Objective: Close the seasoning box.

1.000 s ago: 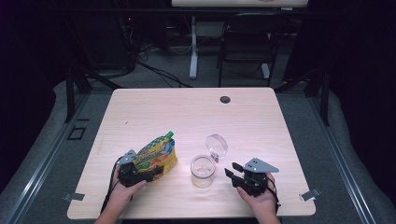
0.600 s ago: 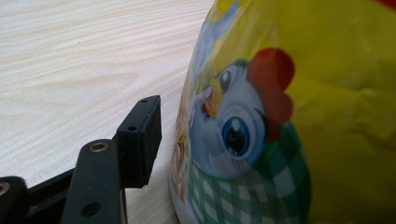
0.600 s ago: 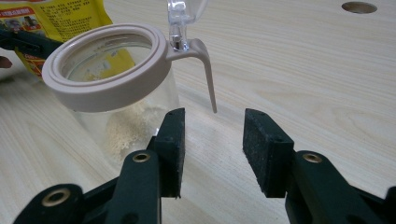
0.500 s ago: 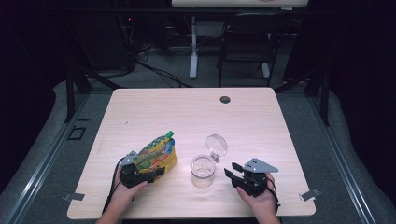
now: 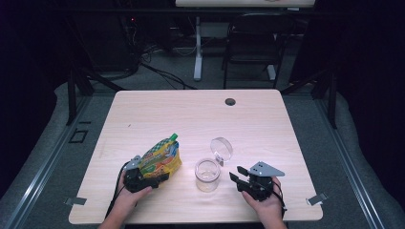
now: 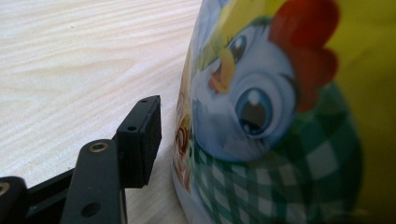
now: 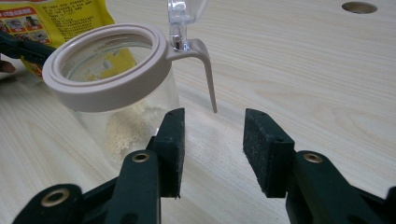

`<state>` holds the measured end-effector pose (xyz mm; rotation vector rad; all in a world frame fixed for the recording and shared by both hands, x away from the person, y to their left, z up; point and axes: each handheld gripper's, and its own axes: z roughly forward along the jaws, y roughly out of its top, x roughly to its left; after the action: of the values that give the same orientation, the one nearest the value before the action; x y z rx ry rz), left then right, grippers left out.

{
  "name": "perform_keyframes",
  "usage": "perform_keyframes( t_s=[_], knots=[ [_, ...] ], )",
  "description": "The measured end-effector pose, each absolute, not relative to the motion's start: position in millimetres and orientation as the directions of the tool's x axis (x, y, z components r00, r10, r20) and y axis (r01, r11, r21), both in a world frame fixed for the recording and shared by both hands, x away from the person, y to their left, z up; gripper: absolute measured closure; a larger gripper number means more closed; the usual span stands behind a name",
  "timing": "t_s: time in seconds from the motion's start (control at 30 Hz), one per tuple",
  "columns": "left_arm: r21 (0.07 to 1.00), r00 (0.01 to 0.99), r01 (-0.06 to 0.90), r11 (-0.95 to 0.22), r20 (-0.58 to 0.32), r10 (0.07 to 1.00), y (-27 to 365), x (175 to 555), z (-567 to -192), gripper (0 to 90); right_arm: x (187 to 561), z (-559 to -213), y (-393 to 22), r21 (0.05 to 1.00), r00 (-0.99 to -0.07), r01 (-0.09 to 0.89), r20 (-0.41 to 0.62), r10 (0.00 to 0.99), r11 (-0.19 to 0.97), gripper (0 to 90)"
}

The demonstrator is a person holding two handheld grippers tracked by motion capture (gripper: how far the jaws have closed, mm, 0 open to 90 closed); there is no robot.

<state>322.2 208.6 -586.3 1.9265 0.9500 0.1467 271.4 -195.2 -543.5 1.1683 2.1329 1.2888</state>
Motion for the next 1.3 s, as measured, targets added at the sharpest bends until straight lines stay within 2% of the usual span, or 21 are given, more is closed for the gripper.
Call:
perform_keyframes(
  t_s=[0.6, 0.87, 1.3],
  knots=[
    [0.785, 0.691, 0.562, -0.261, -0.273, 0.669, 208.0, 321.7, -588.0, 39.4, 271.7, -543.9, -194.8, 0.86, -0.578, 0.456, 0.092, 0.811, 0.228, 58.6],
    [0.778, 0.693, 0.575, -0.254, -0.299, 0.656, 207.3, 321.5, -588.8, 46.2, 271.8, -544.0, -194.6, 0.86, -0.577, 0.457, 0.092, 0.812, 0.227, 58.5],
    [0.78, 0.692, 0.57, -0.259, -0.286, 0.663, 206.4, 320.5, -588.5, 47.8, 271.7, -543.9, -194.3, 0.86, -0.578, 0.457, 0.093, 0.811, 0.227, 58.4]
  ],
)
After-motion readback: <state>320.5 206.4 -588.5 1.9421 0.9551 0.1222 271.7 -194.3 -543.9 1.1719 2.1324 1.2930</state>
